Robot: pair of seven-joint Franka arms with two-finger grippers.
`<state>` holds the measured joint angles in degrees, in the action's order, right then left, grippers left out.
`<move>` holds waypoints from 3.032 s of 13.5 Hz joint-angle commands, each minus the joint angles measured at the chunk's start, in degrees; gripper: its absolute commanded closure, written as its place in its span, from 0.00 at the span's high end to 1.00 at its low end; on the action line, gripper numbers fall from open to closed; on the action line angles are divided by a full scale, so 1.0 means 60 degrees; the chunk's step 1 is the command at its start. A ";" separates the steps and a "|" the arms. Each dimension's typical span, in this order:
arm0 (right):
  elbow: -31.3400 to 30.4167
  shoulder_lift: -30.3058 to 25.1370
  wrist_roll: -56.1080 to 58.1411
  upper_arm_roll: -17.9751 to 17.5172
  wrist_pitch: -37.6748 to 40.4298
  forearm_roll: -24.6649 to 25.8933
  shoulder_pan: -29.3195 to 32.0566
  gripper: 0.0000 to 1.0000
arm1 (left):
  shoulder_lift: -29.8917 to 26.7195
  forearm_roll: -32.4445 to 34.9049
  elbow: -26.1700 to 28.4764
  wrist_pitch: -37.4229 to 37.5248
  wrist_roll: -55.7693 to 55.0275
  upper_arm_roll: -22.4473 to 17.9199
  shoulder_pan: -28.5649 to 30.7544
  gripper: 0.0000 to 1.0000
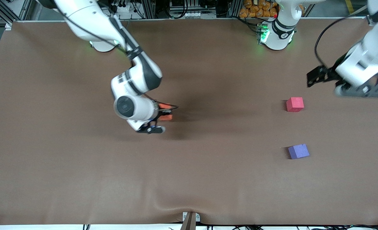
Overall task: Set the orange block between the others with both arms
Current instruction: 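Carry the orange cube toward table center while the left gripper approaches, then grasp the orange cube with the left gripper while the right gripper withdraws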
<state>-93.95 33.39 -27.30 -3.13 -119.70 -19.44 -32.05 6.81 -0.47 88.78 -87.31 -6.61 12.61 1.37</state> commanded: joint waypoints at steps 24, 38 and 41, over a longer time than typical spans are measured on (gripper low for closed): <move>0.1653 -0.2179 -0.0608 -0.1043 0.3801 0.1160 0.2405 1.00 | 0.4546 -0.0421 -0.0793 -0.4884 -0.6815 0.0170 -0.4148 1.00; 0.2577 -0.3778 0.4094 -0.1078 0.6576 0.4354 0.5927 1.00 | 0.6043 0.2173 -0.0442 -0.8052 -0.8479 0.0198 -0.6761 1.00; 0.2562 -0.3778 0.4885 -0.0199 0.6547 0.4179 0.5928 1.00 | 0.6028 0.2246 -0.0222 -0.8052 -0.7939 0.0184 -0.6674 1.00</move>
<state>-78.34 11.62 -1.18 -6.17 -80.68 5.55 2.80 43.86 11.38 86.25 -134.95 -55.60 13.81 -39.25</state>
